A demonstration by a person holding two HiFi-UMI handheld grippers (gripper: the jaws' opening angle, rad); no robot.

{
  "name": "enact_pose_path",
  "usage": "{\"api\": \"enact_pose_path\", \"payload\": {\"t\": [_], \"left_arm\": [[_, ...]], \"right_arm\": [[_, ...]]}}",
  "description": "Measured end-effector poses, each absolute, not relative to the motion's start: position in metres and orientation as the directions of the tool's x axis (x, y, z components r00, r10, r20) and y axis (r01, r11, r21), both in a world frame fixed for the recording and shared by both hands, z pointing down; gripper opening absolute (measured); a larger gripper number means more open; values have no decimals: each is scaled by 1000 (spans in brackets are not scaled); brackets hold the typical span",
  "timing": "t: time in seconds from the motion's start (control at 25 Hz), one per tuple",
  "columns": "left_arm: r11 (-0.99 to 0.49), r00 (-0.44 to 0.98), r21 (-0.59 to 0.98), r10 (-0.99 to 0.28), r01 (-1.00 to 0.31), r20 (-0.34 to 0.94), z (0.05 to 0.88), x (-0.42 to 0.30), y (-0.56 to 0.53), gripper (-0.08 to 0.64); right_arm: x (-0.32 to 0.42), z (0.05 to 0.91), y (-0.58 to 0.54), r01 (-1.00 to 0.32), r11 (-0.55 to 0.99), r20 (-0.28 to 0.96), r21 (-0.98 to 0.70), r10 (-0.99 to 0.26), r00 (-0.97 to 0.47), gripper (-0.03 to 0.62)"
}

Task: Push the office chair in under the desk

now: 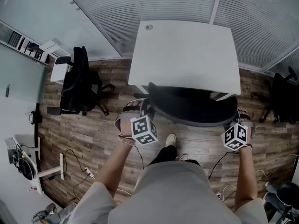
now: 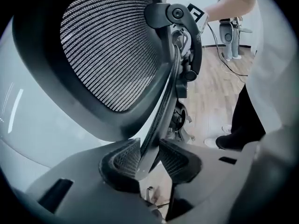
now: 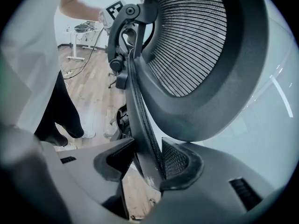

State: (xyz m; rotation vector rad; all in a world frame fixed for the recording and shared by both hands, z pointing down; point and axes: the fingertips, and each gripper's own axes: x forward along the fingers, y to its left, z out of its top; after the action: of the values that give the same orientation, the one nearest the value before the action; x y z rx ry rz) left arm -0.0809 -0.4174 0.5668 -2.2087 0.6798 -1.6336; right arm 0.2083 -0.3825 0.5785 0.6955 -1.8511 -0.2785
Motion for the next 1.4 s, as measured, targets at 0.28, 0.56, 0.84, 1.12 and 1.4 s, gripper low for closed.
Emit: {"api": "enact_pose_path", "payload": {"t": [0.28,0.56,0.84,1.12,1.4], "left_arm": [[-838,233,-511,-544,-190,806,569,-80,-427,132],[-840,234,-507,-541,-191,808,568,-81,-430,132],[-844,235,-504,-536,-183,811,568,-81,-434,132],[-836,244,-519,-549,-180,800,568,-84,-432,132],[-788,266,-569,-616,-236,742,551,-88,-424,132]], "right_arm": [[209,579,-394,-327,801,776,501,-583,-240,189],[209,578,-396,-320,805,776,499,-580,-248,187],[207,579,-399,-315,813,781,490,-570,-255,187],[205,579,-397,-338,797,771,501,-588,-244,196],[205,565,-392,-408,761,744,505,-623,-241,204]]}}
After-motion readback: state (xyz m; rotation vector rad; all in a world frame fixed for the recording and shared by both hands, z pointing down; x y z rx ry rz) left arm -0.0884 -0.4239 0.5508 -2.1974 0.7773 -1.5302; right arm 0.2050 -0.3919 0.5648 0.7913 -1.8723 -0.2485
